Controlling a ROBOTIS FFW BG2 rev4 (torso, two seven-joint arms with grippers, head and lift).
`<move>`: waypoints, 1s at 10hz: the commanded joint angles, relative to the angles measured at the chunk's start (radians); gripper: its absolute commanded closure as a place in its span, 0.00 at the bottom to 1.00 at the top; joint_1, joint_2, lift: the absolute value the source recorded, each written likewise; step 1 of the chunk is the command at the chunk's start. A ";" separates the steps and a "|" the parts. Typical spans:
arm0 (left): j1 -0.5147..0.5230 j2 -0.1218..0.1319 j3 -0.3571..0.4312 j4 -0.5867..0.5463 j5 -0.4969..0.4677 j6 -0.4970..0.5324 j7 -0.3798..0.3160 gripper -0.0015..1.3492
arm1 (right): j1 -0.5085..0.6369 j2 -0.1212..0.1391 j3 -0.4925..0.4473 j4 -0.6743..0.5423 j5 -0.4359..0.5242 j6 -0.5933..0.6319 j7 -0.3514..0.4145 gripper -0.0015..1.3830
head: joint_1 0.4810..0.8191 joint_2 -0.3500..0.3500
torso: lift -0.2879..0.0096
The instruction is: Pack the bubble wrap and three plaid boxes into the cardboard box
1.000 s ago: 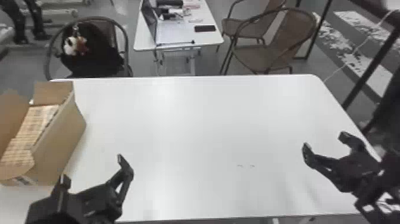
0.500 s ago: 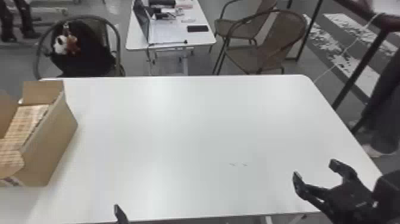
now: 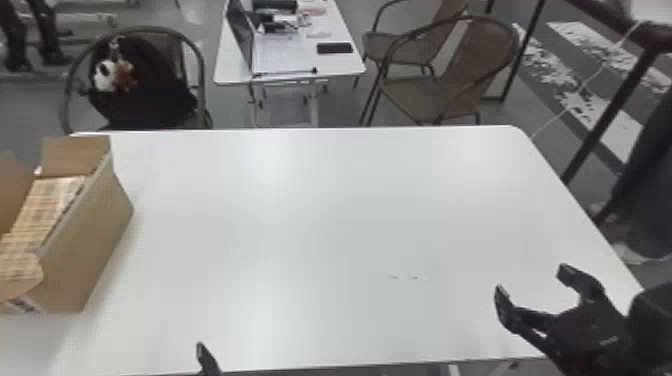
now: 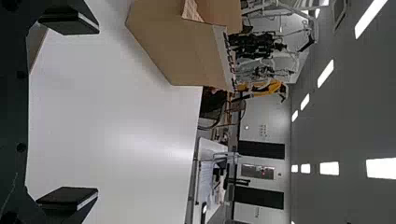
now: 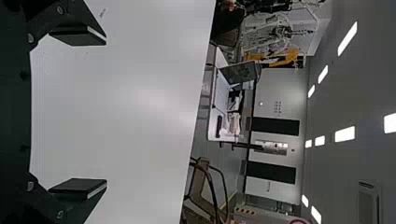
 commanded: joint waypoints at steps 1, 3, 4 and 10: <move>-0.004 0.001 -0.001 0.002 0.007 -0.002 0.000 0.07 | 0.000 0.003 0.000 -0.007 0.012 0.000 0.000 0.15 | 0.63 0.47 | 0.47; -0.008 0.003 -0.003 0.009 0.016 -0.005 0.000 0.07 | 0.000 0.015 0.000 -0.013 0.029 0.002 -0.002 0.15 | 0.63 0.47 | 0.47; -0.011 0.004 -0.003 0.013 0.019 -0.014 0.000 0.07 | -0.002 0.027 0.000 -0.020 0.049 0.002 -0.003 0.15 | 0.63 0.47 | 0.47; -0.040 0.013 -0.010 0.042 0.035 -0.042 0.000 0.07 | -0.008 0.040 0.002 -0.026 0.072 -0.003 -0.017 0.15 | 0.63 0.46 | 0.47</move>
